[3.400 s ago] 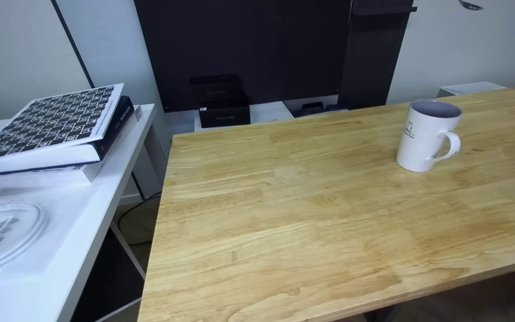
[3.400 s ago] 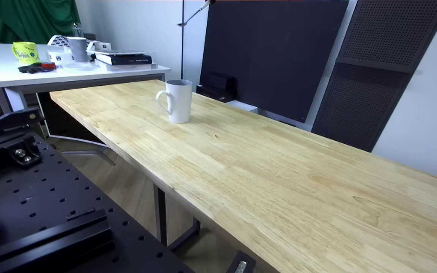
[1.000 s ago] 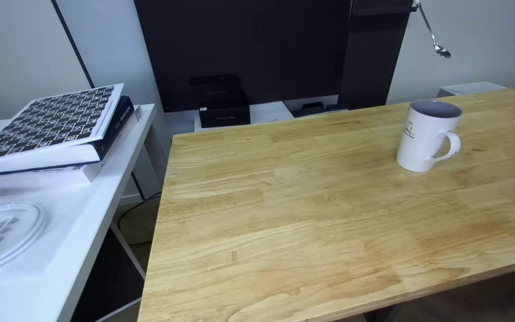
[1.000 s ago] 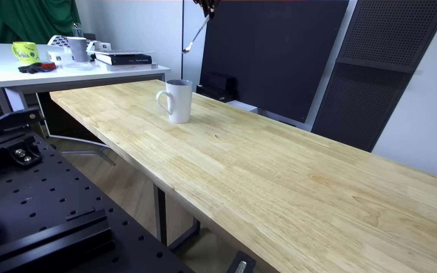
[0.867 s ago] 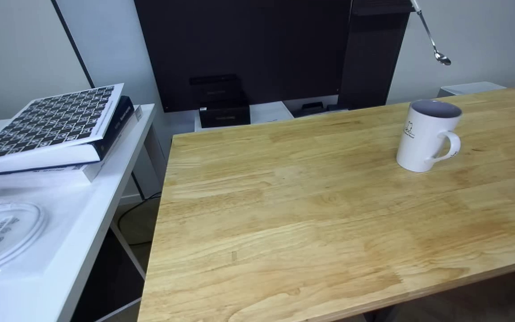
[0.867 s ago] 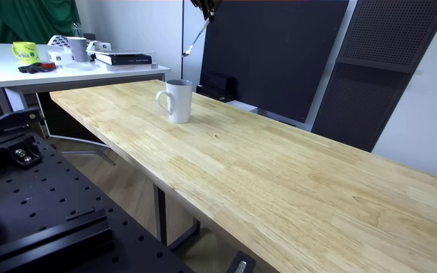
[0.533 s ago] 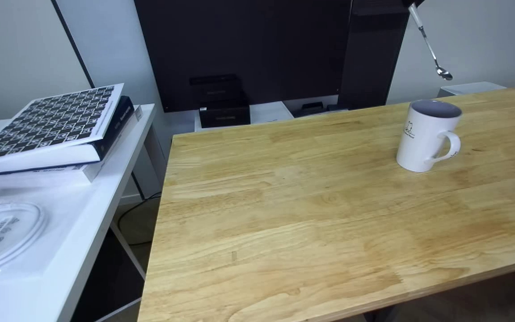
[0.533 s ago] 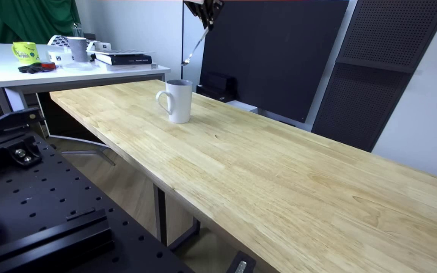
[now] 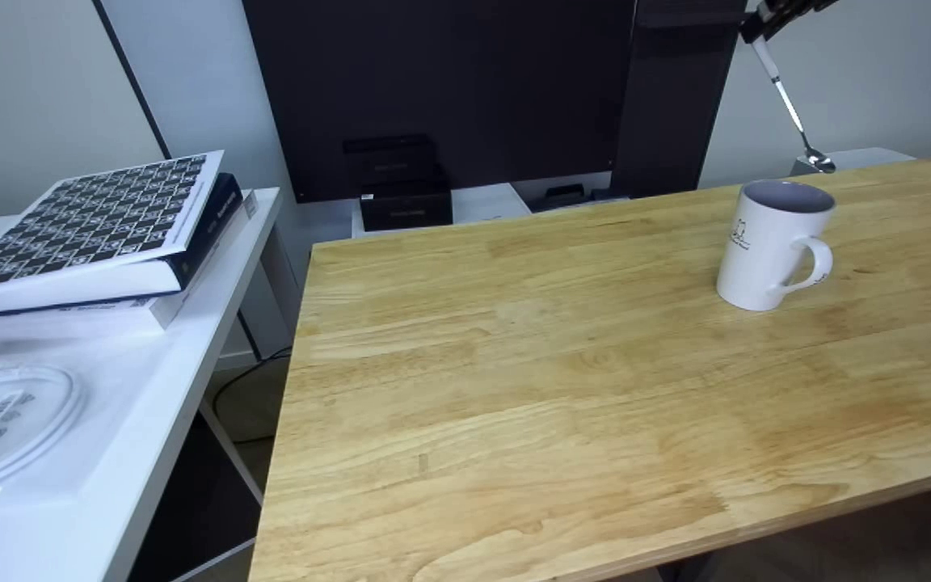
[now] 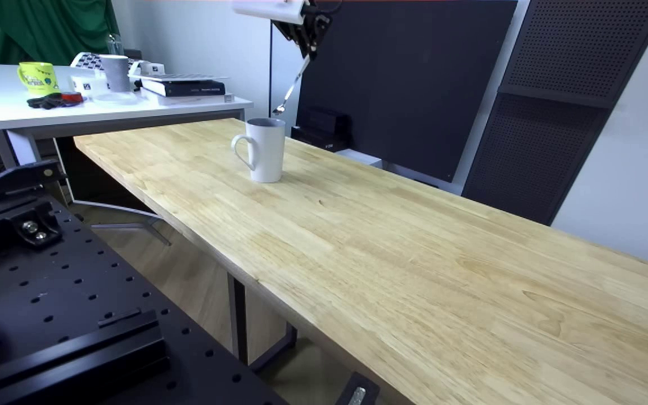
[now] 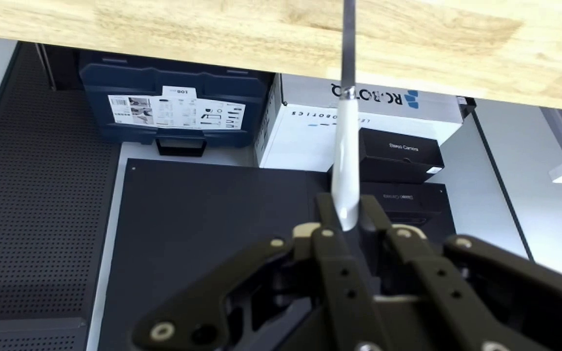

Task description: Put the spoon in the mug

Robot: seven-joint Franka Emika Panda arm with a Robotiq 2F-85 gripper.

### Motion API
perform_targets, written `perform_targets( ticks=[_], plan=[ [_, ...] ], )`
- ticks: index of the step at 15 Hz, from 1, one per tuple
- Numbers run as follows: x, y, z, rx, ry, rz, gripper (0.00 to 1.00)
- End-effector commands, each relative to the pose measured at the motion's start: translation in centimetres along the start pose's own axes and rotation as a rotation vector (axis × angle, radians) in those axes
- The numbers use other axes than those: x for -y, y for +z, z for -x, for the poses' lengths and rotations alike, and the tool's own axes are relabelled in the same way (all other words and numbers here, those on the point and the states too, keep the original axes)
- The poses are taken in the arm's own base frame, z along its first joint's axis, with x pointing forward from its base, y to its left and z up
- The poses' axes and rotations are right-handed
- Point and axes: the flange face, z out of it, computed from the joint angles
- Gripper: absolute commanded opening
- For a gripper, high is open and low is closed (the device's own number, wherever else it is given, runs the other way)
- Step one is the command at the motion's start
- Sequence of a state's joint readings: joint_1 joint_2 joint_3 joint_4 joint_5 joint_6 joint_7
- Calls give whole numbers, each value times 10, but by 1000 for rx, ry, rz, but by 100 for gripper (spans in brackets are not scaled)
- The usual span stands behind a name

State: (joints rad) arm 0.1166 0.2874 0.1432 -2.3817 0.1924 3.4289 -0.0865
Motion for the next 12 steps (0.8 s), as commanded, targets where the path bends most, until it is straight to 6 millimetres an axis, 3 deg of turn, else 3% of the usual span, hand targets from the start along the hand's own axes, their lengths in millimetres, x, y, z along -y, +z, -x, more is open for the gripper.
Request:
perform_targets(
  ticks=[1, 3, 12],
  plan=[
    [4, 0, 14, -7, -8, 7, 4],
    [8, 2, 19, -4, -17, 5, 4],
    [30, -1, -9, -40, 10, -26, 4]
  ],
)
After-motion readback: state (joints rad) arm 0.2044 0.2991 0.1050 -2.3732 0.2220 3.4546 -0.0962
